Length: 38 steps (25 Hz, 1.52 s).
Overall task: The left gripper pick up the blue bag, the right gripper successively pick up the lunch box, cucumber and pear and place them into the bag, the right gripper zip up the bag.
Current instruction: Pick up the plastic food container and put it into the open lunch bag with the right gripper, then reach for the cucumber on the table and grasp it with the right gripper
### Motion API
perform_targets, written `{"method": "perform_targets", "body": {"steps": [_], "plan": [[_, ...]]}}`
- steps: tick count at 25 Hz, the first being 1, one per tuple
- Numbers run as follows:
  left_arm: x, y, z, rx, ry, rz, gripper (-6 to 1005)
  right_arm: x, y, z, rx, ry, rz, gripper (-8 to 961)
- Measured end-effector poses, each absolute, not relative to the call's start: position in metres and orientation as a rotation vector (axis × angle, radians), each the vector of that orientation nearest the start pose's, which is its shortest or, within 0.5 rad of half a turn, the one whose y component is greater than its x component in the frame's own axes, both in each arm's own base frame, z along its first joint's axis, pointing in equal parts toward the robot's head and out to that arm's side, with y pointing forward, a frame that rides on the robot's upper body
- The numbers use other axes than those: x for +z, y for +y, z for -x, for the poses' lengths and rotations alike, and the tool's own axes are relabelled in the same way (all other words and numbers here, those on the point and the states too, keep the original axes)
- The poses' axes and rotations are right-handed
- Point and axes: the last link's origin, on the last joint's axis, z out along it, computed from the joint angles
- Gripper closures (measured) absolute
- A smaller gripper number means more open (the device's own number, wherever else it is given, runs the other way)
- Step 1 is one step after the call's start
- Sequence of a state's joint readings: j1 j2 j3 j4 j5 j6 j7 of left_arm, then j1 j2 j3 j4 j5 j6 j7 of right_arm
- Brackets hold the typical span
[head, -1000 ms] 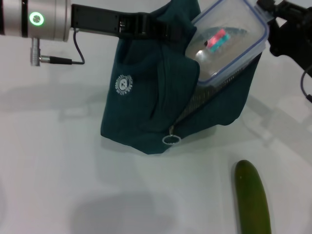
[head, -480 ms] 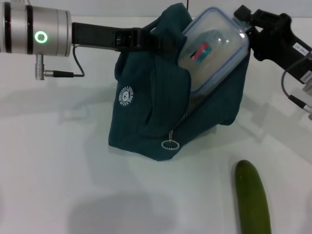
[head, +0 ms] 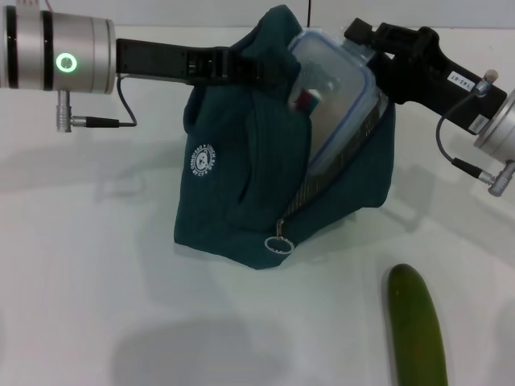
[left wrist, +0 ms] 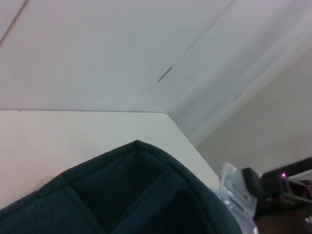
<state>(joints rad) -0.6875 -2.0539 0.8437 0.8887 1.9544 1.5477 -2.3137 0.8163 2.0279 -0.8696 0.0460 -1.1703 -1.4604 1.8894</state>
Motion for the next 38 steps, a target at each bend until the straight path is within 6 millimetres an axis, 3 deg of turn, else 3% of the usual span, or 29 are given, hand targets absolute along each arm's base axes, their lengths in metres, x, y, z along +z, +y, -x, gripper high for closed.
{"method": "perform_targets", "body": {"steps": [5,15,22,27,31,38], "plan": [[0.029,0.385,0.174,-0.736,-1.382,2.633,932,-0.036,0.373,-0.192,1.675,1.85,2.044,855],[0.03,0.385,0.175,-0.747,-1.387,2.623,932,-0.017,0.361,-0.208,1.742,1.771,2.045,425],[0.034,0.383,0.183,-0.766,-1.409,2.591,932,0.017,0.337,-0.242,1.691,1.382,2.126,214],[0.036,0.381,0.189,-0.771,-1.424,2.571,932,0.042,0.326,-0.253,1.47,0.918,2.325,129],[0.036,0.381,0.189,-0.771,-1.424,2.57,933,0.057,0.334,-0.251,1.21,0.665,2.507,94],[0.036,0.381,0.189,-0.772,-1.418,2.571,933,0.08,0.36,-0.222,0.647,0.153,2.847,88]]}}
